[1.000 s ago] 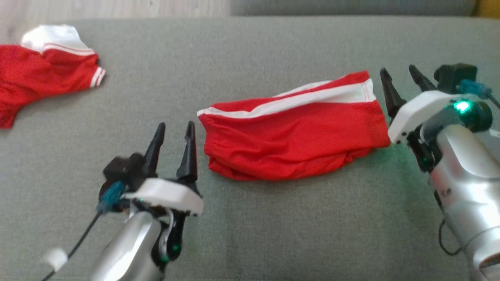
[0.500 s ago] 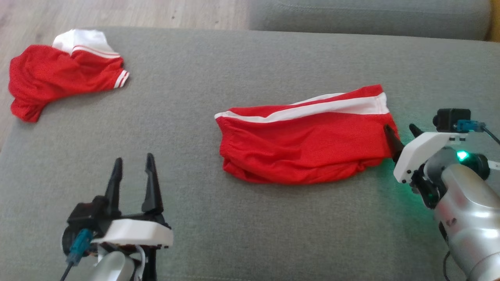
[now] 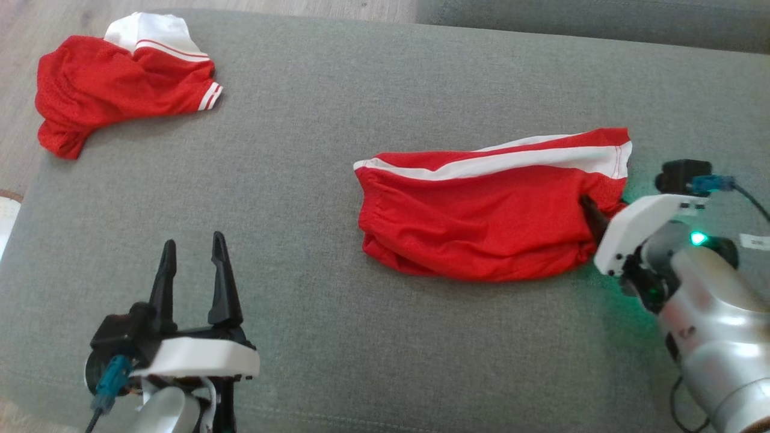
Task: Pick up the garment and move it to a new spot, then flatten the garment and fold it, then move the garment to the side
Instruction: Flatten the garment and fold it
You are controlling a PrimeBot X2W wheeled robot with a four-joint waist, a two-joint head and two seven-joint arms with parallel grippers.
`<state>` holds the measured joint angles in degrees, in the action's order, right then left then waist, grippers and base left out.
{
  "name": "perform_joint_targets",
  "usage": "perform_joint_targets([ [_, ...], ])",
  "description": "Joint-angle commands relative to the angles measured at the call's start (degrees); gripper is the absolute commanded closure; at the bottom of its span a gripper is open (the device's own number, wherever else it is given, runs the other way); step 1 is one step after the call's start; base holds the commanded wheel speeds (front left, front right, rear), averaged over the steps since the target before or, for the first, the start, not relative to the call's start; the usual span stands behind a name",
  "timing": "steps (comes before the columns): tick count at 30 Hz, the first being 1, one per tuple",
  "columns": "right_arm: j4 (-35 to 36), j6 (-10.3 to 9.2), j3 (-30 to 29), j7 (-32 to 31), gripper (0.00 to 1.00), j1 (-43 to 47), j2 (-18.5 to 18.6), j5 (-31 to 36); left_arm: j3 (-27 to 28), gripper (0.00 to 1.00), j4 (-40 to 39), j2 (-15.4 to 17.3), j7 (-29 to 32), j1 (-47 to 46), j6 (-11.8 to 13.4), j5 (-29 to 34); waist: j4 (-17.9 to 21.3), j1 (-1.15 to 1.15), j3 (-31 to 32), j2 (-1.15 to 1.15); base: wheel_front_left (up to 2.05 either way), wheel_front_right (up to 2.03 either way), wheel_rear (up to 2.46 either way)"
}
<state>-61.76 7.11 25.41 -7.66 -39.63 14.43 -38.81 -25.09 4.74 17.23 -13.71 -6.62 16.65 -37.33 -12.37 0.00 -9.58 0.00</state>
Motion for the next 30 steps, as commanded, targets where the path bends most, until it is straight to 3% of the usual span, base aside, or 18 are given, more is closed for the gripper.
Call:
perform_joint_targets([
  [1, 1.0, 0.37, 1.8, -0.7, 0.59, 0.0, -1.7, -0.4, 2.7, 0.0, -1.9, 1.2, -0.6, -1.4, 0.3, 0.4, 0.0, 0.0, 0.0, 0.0, 0.0, 0.0, 0.0],
  [3, 1.4, 0.37, 2.7, -0.8, 0.77, -0.1, -2.0, -0.6, 2.8, 0.0, -1.9, 1.2, -0.7, -1.4, 0.3, 0.4, 0.2, 0.0, 0.0, 0.0, 0.0, 0.0, 0.0],
  [4, 1.5, 0.37, 3.1, -0.6, 1.0, -0.2, -2.0, -0.7, 2.8, 0.0, -1.9, 1.2, -0.7, -1.4, 0.3, 0.4, 0.3, 0.0, 0.1, 0.0, 0.0, 0.0, 0.0],
  [12, 1.8, 0.37, 3.4, 4.2, 1.0, -0.2, -1.3, -2.3, 2.4, 0.0, -1.6, 1.0, -0.8, -1.5, 0.1, 0.7, 3.4, 0.0, 1.7, 0.0, 0.0, 0.0, 0.0],
  [24, 6.6, 0.37, 2.0, 10.4, 1.0, 7.2, 0.3, -5.2, 1.3, 0.0, -2.1, 0.9, -0.7, 0.0, 0.0, 0.9, 12.4, 0.0, 4.3, 0.0, 0.0, 0.0, 0.0],
  [30, 7.6, 0.37, 0.5, 11.7, 1.0, 9.1, 0.3, -5.3, 0.8, 0.0, -2.1, 0.9, -0.5, -0.1, 0.0, 1.0, 13.9, 0.0, 4.3, 0.0, 0.0, 0.0, 0.0],
])
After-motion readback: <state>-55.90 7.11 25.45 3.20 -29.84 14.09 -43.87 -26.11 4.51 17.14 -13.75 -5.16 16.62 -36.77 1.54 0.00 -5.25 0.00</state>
